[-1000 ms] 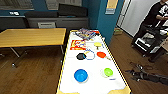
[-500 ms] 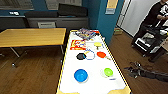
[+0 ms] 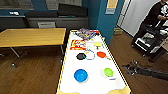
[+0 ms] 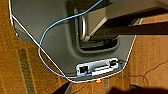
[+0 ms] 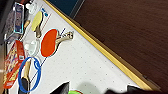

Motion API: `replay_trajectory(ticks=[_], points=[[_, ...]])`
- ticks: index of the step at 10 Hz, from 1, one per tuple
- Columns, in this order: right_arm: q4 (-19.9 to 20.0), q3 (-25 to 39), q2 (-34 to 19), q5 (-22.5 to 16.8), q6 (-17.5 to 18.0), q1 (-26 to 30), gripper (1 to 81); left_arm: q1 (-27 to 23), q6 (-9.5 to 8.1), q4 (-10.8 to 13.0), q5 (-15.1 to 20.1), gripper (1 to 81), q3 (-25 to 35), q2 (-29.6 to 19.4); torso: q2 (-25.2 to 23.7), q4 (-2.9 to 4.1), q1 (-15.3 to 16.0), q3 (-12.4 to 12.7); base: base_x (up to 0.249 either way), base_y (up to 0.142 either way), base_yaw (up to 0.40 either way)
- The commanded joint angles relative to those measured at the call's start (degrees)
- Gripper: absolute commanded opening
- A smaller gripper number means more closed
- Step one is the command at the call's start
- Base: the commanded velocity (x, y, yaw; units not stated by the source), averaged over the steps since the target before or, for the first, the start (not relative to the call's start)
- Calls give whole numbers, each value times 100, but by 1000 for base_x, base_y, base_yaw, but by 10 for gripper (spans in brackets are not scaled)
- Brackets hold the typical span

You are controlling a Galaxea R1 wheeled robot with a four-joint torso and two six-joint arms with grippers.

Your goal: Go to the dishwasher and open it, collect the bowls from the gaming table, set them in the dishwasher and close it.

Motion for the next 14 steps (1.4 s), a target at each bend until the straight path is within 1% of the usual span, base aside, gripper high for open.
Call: replay_trajectory(ticks=[1,3,6,7,9,11,13,14], points=[[141,-391,89,-91,255,736,811,-20,-21,-20,361,811,22,41,0,0,0,0,0,0,0],[141,-654,343,-161,318,744,811,-20,-21,-28,361,811,22,32,0,0,0,-2,0,0,0],[150,-1357,844,-179,318,736,811,-29,-21,-37,370,811,13,15,2,0,0,-2,0,0,0],[133,-1429,951,-188,318,736,811,-29,-21,-38,370,811,22,-3,2,0,0,-2,0,0,0],[80,-1456,1110,-188,318,727,811,-29,-21,-38,370,811,22,-3,2,0,2,-2,0,0,0],[53,-1350,1215,-179,318,674,811,-38,-21,-29,370,811,22,14,2,0,2,-2,0,0,0],[-244,-1202,1216,-118,301,621,811,-38,-21,-38,370,811,22,-3,5,0,2,-2,0,0,0],[-281,-1045,1103,-82,309,560,811,-38,-21,-47,370,811,22,-3,5,0,2,-2,0,0,0]])
